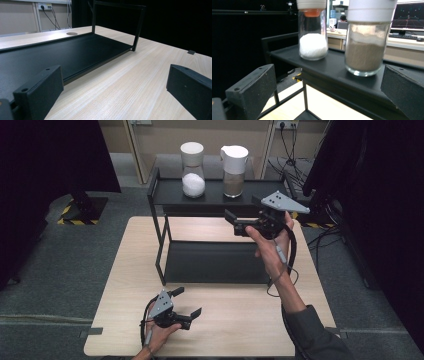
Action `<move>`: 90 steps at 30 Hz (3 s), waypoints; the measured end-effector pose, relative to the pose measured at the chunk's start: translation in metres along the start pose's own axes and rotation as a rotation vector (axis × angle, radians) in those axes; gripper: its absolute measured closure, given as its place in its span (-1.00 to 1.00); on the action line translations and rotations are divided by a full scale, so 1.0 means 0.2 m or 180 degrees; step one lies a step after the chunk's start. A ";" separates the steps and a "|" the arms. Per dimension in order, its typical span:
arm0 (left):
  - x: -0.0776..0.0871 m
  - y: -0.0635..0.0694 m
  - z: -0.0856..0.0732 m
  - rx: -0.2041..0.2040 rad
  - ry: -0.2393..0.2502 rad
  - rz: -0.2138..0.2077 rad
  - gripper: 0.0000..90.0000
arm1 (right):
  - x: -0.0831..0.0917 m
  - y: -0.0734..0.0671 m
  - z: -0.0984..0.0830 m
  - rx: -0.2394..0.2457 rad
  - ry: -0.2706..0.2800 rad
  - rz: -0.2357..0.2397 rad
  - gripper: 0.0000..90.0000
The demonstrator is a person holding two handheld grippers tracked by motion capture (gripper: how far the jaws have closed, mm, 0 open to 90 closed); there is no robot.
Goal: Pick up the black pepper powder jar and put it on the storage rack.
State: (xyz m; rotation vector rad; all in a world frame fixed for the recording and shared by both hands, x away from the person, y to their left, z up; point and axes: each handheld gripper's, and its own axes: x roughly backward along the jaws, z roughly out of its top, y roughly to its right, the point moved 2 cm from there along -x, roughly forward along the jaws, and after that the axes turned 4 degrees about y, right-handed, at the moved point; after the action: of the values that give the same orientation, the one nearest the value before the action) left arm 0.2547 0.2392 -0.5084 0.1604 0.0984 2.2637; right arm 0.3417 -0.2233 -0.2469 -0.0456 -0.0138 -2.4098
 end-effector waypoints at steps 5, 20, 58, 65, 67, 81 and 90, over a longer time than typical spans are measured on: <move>0.00 0.00 0.00 -0.0004 0.0002 0.0005 -0.99 | 0.05 -0.03 -0.07 0.0048 -0.0024 0.0060 -0.99; 0.00 0.00 0.00 -0.0005 0.0009 0.0012 -0.99 | 0.20 -0.08 -0.32 0.0062 -0.0102 0.0108 -0.99; 0.00 0.00 0.00 0.0000 0.0014 0.0038 -0.99 | 0.40 -0.20 -0.99 -0.0125 -0.0292 0.0198 -0.99; 0.00 0.00 -0.01 0.0002 0.0014 0.0039 -0.99 | 0.42 -0.20 -1.06 -0.0179 -0.0267 0.0222 -0.99; 0.00 0.00 -0.01 0.0002 0.0014 0.0040 -0.99 | 0.42 -0.21 -1.08 -0.0191 -0.0270 0.0235 -0.99; 0.00 0.00 -0.01 0.0018 0.0017 0.0062 -0.99 | 0.40 -0.24 -1.18 -0.0270 -0.0282 0.0332 -0.99; 0.00 -0.01 -0.01 0.0036 0.0035 0.0066 -0.99 | 0.40 -0.24 -1.20 -0.0273 -0.0313 0.0354 -0.99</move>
State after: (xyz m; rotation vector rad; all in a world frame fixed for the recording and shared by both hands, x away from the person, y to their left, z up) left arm 0.2552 0.2407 -0.5101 0.1555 0.1158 2.2854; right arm 0.2423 -0.2468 -0.4844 -0.1996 0.0456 -2.2940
